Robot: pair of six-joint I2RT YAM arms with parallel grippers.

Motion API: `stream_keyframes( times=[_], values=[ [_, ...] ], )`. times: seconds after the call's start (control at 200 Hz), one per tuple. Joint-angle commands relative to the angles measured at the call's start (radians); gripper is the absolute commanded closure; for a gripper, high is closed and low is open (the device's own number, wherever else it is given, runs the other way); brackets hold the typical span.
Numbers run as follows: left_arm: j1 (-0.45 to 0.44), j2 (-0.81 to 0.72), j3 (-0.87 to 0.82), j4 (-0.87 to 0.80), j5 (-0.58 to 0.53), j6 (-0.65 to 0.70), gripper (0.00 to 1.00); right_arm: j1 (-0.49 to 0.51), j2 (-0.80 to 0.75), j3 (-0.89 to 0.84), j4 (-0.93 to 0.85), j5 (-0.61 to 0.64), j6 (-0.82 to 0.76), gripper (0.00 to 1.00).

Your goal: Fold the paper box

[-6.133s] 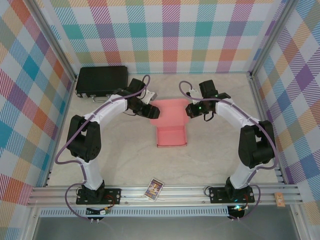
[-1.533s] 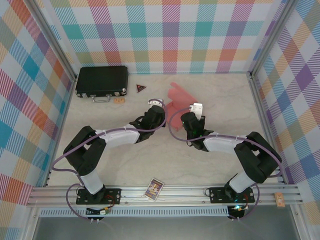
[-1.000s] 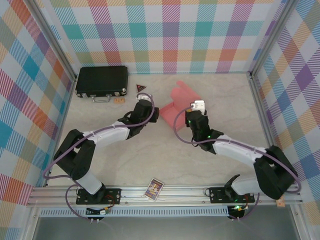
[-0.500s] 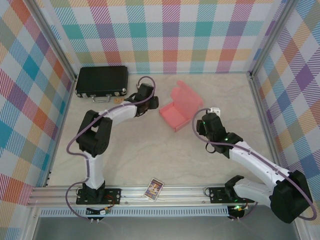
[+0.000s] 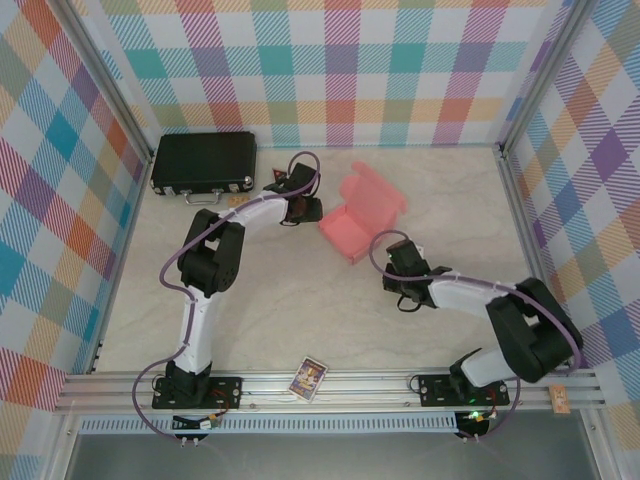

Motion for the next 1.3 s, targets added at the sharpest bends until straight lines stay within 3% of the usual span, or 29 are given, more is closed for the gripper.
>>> stream_keyframes(
  times=[0.0, 0.47, 0.61, 0.765, 0.91, 1.03, 1.125, 1.19, 1.295],
  values=[
    [-0.008, -0.017, -0.007, -0.059, 0.040, 0.010, 0.60, -0.012, 0.071, 0.071, 0.113, -0.042, 0.010, 0.76],
    [-0.046, -0.188, -0.266, 0.040, 0.100, -0.008, 0.61, -0.066, 0.240, 0.221, 0.082, -0.047, -0.145, 0.76],
    [-0.050, -0.203, -0.307, 0.074, 0.140, -0.012, 0.61, -0.087, 0.216, 0.218, 0.050, 0.000, -0.179, 0.75],
    [-0.051, -0.243, -0.349, 0.060, 0.113, -0.016, 0.61, -0.134, 0.141, 0.206, -0.013, 0.031, -0.222, 0.73],
    [-0.040, -0.337, -0.403, 0.056, 0.026, 0.003, 0.55, -0.217, 0.043, 0.182, -0.017, -0.091, -0.303, 0.64],
    [-0.009, -0.364, -0.364, 0.028, 0.021, 0.079, 0.45, -0.284, 0.005, 0.240, -0.074, -0.208, -0.385, 0.62],
    [0.006, -0.348, -0.267, -0.034, 0.030, 0.195, 0.36, -0.306, 0.028, 0.354, -0.206, -0.281, -0.479, 0.47],
    [0.014, -0.306, -0.153, -0.118, 0.043, 0.279, 0.32, -0.318, 0.063, 0.454, -0.327, -0.392, -0.575, 0.42],
    [0.033, -0.226, 0.030, -0.242, 0.068, 0.372, 0.27, -0.326, 0.117, 0.564, -0.436, -0.380, -0.628, 0.42]
  ],
)
